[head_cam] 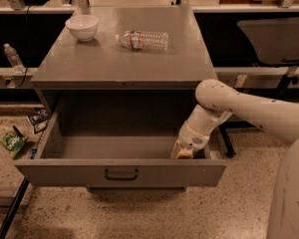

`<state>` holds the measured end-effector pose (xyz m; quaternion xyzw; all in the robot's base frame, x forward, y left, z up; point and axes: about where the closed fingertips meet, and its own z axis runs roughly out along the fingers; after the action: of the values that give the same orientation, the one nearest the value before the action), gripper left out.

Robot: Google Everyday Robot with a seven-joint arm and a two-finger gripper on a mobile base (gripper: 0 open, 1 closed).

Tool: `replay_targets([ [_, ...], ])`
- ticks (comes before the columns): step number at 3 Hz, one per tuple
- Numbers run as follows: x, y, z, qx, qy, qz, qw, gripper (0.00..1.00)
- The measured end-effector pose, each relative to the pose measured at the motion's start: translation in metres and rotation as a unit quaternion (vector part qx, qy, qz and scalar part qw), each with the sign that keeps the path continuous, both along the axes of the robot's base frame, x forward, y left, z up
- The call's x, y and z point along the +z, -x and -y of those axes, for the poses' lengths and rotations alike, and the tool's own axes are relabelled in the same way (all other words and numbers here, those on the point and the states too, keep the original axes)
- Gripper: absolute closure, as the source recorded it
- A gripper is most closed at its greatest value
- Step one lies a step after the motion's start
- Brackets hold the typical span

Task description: Open top drawer

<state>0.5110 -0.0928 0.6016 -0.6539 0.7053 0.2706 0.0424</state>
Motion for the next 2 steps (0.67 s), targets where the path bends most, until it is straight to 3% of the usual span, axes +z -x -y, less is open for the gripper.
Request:
replay_targets([
  [1, 0.000, 0.015, 0.004, -0.012, 0.008, -0.022, 0.9997, 1.00],
  [2, 0.020, 0.004, 0.004, -0.025, 0.005, 0.009, 0.9996, 1.00],
])
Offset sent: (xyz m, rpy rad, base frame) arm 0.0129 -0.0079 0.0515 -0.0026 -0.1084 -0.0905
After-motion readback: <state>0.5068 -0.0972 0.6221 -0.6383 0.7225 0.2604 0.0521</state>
